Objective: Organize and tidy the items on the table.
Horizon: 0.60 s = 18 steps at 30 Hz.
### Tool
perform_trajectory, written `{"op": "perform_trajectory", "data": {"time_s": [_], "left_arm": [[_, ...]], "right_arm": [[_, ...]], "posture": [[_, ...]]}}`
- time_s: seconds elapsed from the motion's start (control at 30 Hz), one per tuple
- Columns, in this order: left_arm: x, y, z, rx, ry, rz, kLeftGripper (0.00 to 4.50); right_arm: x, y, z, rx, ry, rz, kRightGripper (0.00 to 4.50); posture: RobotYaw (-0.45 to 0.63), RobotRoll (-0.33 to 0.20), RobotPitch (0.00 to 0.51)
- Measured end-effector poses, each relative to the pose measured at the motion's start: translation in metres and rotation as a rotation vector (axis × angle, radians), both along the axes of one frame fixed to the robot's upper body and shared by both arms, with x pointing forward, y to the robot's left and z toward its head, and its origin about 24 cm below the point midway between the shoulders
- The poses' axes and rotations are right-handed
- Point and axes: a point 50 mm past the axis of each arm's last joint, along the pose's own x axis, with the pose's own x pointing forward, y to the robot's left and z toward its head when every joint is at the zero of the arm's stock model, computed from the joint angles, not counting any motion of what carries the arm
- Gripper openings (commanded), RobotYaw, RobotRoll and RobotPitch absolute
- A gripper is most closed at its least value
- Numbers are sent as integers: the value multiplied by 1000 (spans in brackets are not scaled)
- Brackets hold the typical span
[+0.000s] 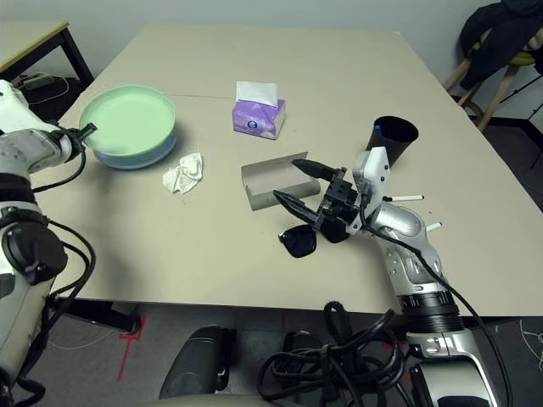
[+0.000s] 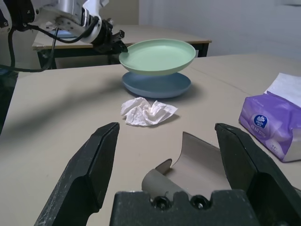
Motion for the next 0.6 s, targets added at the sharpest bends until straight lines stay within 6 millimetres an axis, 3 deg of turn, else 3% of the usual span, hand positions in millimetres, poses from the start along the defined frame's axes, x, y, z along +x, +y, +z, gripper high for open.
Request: {"op": "perform_trajectory", "data": {"time_s": [0.17,0.27,0.43,0.6], "left_arm": [[3,0,-15,22,39,42,28],[5,-2,-16,30,30,49,681],[9,-6,-9,37,-22,49,2412],[11,-10,-14,52,-8,15,4372]], "right_arm": [[-2,2,2,6,-3,-7,4500],[-2,3,3,8,-5,-11,4500],[-2,3,3,10,6,-16,4500],[-1,3,3,13,7,-26,4500]], "posture": [[154,0,70],[155,0,68],[154,0,66],[153,0,65]]}}
